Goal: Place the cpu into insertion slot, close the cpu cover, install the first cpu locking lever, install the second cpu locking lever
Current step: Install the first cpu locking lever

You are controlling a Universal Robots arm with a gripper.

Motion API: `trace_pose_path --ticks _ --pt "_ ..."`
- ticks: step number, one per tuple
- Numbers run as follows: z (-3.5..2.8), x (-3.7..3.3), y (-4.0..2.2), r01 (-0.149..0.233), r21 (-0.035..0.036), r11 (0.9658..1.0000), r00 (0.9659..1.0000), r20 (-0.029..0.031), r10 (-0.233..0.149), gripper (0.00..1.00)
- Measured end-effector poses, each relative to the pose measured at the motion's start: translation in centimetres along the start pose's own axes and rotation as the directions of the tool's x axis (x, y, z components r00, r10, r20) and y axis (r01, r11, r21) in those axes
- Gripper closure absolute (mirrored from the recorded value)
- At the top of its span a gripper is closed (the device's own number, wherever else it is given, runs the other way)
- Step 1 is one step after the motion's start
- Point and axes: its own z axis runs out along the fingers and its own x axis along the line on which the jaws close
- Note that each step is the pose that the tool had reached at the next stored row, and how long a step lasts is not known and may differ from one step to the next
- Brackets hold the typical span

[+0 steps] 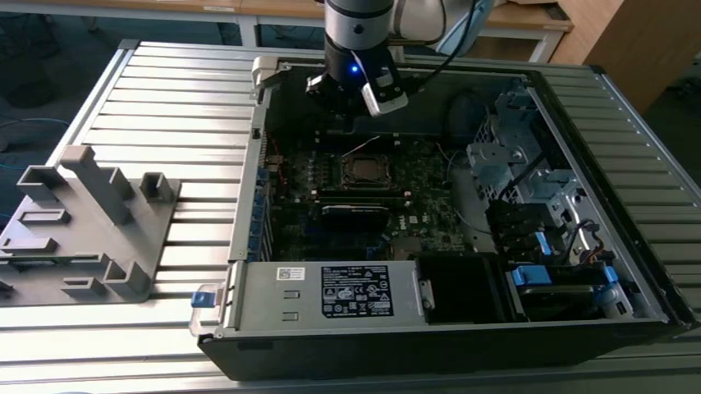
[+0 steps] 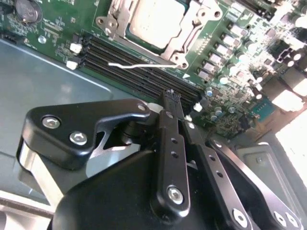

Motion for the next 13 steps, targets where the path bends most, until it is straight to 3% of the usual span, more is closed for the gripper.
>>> trace_pose_path --ticks 3,7,13 --pt "0.2 -0.02 -0.03 0.0 -0.0002 1.0 1.0 0.0017 0.0 0.89" --pt "0.49 -0.07 -0.08 0.002 -0.0006 1.0 0.9999 0.0098 -0.002 0.89" --pt "0.52 -0.08 -0.08 0.002 -0.0006 1.0 0.9999 0.0102 -0.002 0.89"
